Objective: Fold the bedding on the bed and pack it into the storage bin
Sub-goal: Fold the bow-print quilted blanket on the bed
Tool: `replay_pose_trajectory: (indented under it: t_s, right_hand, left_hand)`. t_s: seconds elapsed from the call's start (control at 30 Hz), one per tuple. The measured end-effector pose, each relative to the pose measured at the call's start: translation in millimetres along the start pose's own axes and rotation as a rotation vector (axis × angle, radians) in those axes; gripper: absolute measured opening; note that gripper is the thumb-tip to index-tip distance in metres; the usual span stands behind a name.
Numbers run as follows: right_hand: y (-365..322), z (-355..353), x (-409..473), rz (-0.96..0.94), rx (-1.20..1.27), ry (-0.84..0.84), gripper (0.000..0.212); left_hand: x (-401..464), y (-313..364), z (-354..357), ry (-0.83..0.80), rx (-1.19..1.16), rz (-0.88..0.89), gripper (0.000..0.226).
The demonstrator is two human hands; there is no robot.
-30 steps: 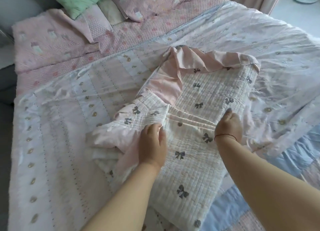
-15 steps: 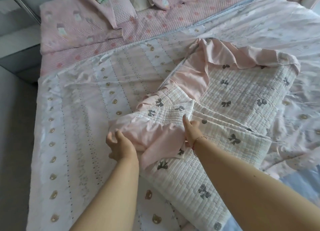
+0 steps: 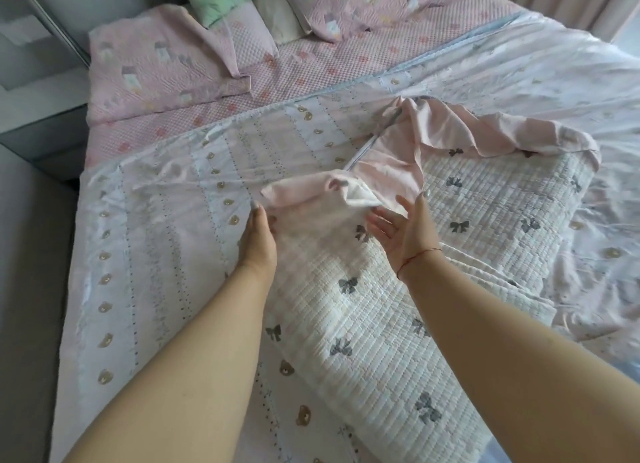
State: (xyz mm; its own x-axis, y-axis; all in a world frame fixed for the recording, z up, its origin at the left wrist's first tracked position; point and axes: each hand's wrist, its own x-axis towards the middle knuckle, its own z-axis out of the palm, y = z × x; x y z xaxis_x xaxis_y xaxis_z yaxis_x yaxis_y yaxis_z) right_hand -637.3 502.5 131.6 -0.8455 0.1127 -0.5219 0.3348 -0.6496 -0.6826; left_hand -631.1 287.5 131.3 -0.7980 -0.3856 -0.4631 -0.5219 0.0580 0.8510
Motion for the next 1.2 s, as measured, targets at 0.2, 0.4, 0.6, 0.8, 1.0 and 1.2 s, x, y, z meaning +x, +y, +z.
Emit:
replay_pose_trajectory:
  t_s: [0.2,0.4,0.6,0.8,1.0,1.2]
  right_hand:
    - [16,-26,-5,-0.158,-0.835,-0.111,0.055]
    - [27,-88,-16,0.094,-1.556,-0.132,0.052]
    - [28,-97,-16,-0.072,-1.719,-0.203,0.046]
    - [46,-132,-12,-0.144,-1.807,-0.068,0.056]
    - [51,-136,-7,-0.133,-1.853,-0.014,0.062]
    - [46,-148,-1,-0.149,-1.899,0.068,0.081]
  left_hand:
    - [-12,6,29,-0.135,0.284,0.148,0.067]
    - [14,-37,10,-0.138,0.903,0.23,0.058]
    - [19,-52,26,-0.189,1.205,0.303,0.06]
    - [9,-64,31,-0.213,1.196,0.421,0.061]
    - [15,-58,24,-0.223,1.258,0.443,0.061]
    - [27,-48,32,-0.238,1.29,0.466,0.061]
